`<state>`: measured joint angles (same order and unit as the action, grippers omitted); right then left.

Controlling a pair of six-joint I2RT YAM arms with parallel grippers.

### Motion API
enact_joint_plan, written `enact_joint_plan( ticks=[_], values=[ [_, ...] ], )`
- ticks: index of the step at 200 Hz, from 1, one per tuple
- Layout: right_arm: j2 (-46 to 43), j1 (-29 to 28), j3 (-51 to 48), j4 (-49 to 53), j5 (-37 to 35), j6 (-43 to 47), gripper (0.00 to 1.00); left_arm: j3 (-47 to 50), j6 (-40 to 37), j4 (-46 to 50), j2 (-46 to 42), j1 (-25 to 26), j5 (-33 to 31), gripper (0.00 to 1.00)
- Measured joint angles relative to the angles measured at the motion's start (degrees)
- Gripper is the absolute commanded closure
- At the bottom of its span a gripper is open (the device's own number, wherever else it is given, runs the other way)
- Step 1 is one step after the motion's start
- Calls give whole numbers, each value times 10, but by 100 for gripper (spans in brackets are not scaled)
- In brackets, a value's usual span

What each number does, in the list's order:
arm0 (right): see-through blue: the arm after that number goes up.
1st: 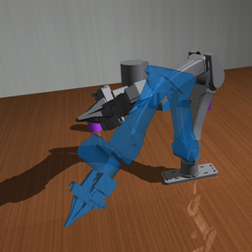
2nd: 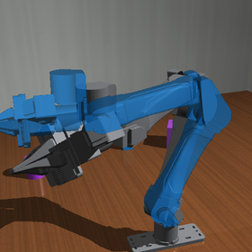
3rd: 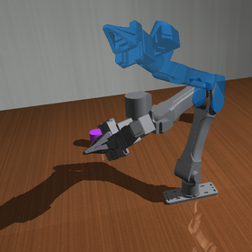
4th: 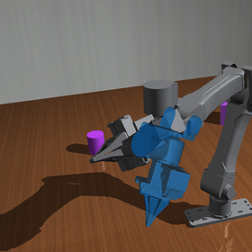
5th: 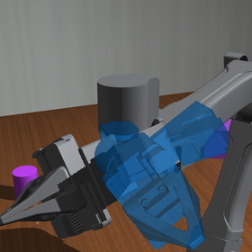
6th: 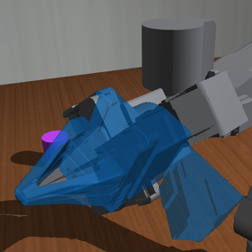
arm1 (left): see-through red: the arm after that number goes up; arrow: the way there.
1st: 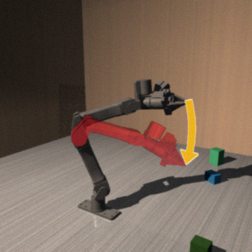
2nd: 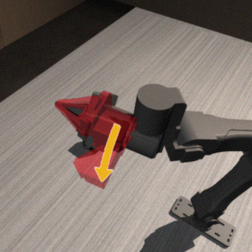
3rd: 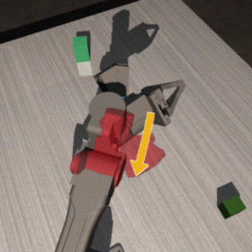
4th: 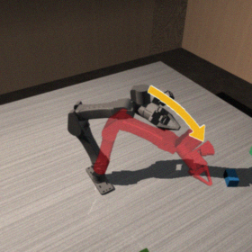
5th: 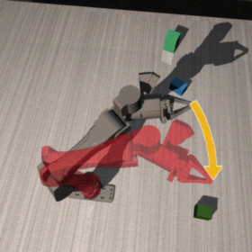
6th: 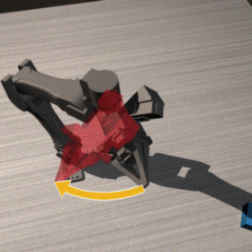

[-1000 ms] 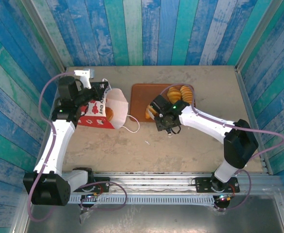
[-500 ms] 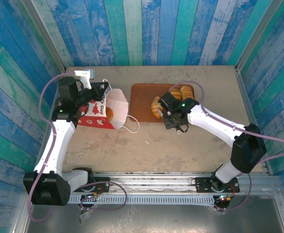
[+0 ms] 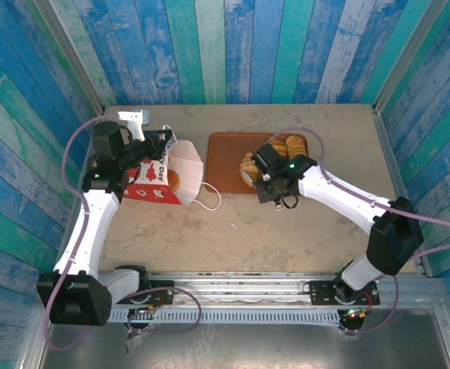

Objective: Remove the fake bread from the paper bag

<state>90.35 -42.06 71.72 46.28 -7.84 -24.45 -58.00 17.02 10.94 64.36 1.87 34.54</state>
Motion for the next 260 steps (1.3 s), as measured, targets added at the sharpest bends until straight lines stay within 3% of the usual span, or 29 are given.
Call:
enact_joint_plan(
  ticks=[100,260],
  values=[
    [57,22,33,-2,-16,14,54,0,4,-2,0,0,0,100],
    [132,101,111,-7,4,102,55,0,9,-2,0,0,0,100]
  ],
)
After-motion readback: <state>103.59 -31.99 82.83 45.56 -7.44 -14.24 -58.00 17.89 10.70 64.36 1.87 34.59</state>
